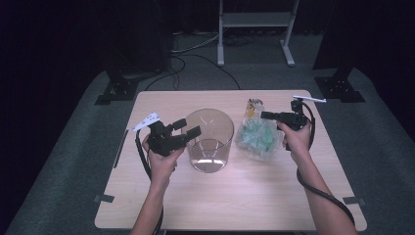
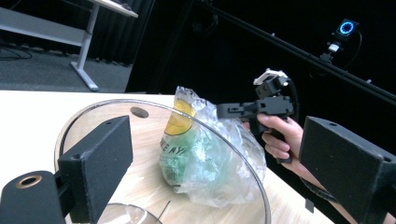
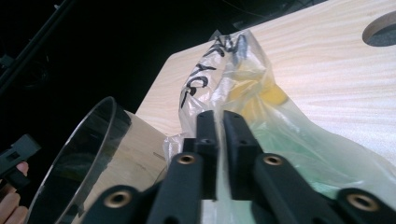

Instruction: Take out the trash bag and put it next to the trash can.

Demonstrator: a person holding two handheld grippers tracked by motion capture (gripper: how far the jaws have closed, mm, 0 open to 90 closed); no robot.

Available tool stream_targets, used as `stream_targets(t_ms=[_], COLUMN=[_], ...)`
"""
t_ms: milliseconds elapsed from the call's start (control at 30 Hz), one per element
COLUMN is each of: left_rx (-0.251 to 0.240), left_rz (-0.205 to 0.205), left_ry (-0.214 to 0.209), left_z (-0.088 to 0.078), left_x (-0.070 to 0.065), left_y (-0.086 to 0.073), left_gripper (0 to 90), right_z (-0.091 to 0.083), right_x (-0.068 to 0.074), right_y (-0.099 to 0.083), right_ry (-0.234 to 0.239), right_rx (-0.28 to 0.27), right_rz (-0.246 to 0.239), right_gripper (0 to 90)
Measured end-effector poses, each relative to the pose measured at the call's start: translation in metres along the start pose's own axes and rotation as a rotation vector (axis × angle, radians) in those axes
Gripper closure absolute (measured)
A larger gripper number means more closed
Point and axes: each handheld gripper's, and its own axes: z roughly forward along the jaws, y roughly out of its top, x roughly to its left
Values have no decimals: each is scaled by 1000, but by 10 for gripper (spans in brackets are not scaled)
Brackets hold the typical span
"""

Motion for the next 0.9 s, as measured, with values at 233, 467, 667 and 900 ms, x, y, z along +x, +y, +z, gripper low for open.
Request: stream_targets(t_ms=[233,467,667,900], left_rx=[-3,-1,-3,-2], left_rz=[0,-10,-9,-17], left_ry=[3,11,8,16], left_z=[-1,0,0,-1], left_x=[-1,2,3,7], left_y=[0,0,0,-2], left_gripper=[87,87,87,87], right_z=[-8,-12,-22,-35], right_x=[10,14,16,18], right_y=[2,1,2,-1], right_ry=[-8,9,7,-36], right_rx=[-32,-61,-94,-143], right_rz=[-36,-39,-49,-79], right_gripper=[668,503,466,415])
